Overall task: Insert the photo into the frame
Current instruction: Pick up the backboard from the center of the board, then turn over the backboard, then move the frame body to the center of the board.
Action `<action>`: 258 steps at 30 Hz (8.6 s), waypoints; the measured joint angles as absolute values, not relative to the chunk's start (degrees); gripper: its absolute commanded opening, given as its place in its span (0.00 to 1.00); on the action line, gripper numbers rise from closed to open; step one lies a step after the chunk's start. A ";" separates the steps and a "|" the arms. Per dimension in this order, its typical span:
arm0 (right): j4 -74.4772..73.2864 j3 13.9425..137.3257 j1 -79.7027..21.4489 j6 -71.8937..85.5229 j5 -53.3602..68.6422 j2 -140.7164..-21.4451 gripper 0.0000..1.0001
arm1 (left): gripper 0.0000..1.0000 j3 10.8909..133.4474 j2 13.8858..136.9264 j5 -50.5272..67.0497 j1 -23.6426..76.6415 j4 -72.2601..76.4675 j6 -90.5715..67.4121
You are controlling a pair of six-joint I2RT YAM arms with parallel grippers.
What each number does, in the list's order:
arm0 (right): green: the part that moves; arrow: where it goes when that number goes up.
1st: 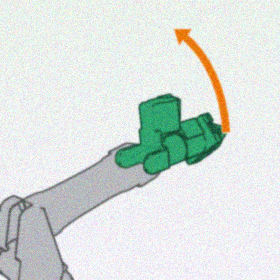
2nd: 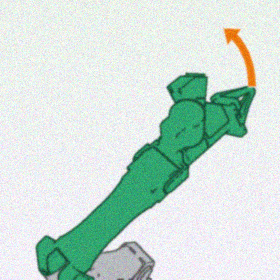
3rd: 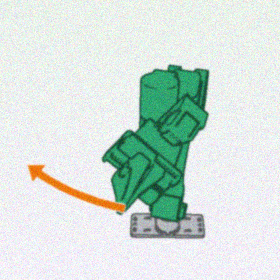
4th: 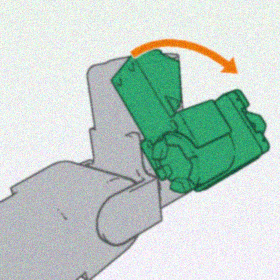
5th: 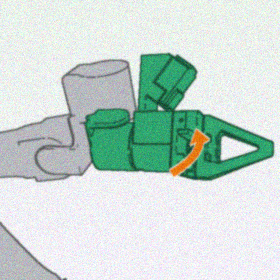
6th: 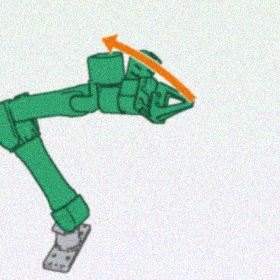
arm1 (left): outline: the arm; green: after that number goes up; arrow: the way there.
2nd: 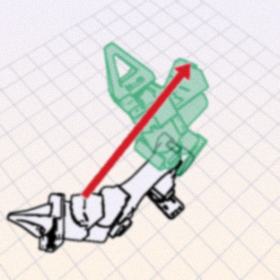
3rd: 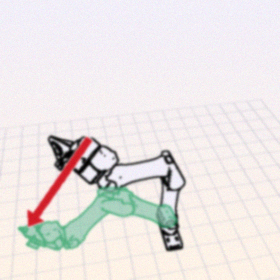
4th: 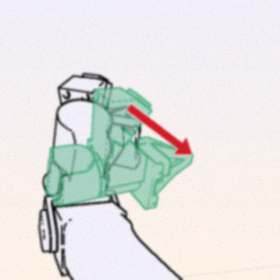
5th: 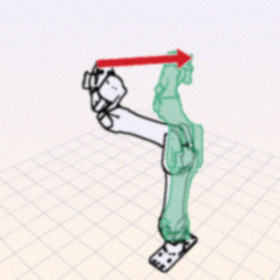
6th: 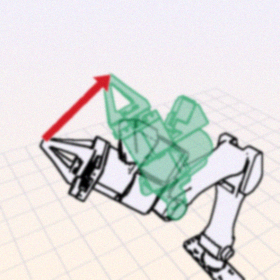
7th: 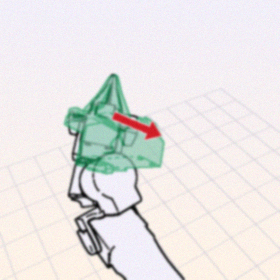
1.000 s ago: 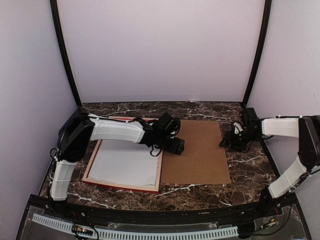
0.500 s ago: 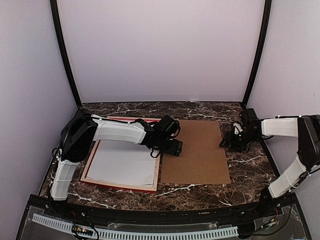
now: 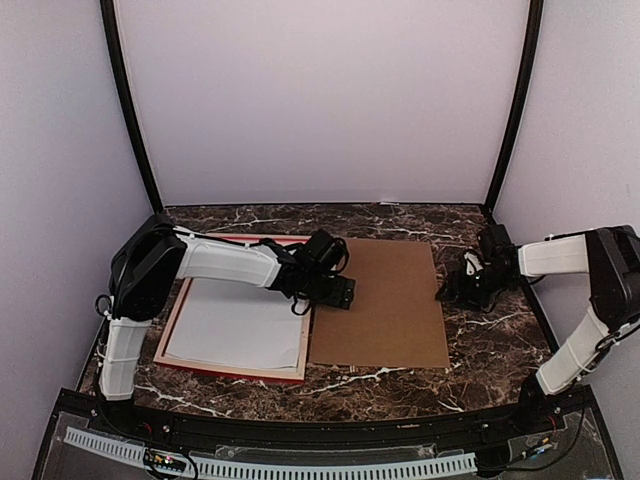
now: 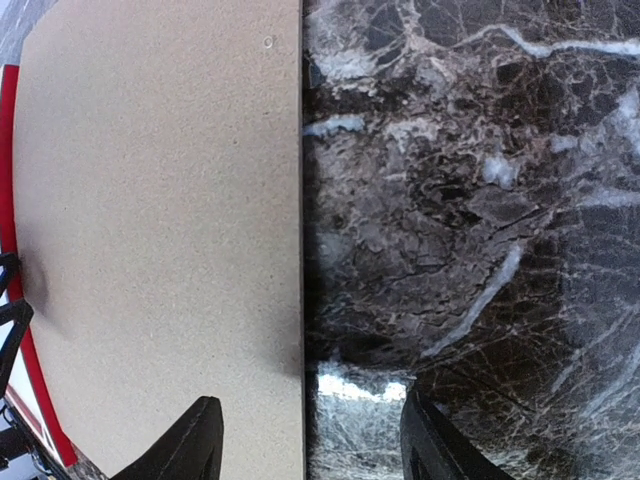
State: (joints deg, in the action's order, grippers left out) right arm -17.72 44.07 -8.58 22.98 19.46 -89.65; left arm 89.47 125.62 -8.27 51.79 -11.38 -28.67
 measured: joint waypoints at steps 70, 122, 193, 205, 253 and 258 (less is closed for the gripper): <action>-2.76 44.88 -13.65 42.61 53.67 -75.99 0.63 | 0.84 83.11 122.28 10.07 48.45 -1.67 -38.79; -5.21 64.01 -32.73 46.78 47.86 -77.52 0.70 | 0.89 93.47 99.77 9.02 51.09 -7.88 -35.57; -20.62 57.80 -31.59 34.63 24.23 -74.35 0.74 | 0.00 60.62 78.17 36.91 17.50 1.74 -47.48; -16.78 60.14 -45.17 38.44 10.39 -90.56 0.73 | 0.00 60.34 66.39 46.65 -8.38 -4.45 -45.87; -22.74 82.04 -55.46 43.83 -13.41 -119.02 0.28 | 0.00 54.43 63.40 48.10 -14.00 -7.18 -44.42; -22.90 73.73 -53.19 44.91 -14.61 -113.08 0.26 | 0.00 46.63 59.16 43.42 -3.81 -1.37 -49.93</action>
State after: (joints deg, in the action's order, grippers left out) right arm -22.90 73.73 -53.19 44.91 -14.61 -113.08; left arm 46.63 59.16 43.42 -3.81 -1.37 -49.93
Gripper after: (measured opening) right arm 0.273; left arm 0.021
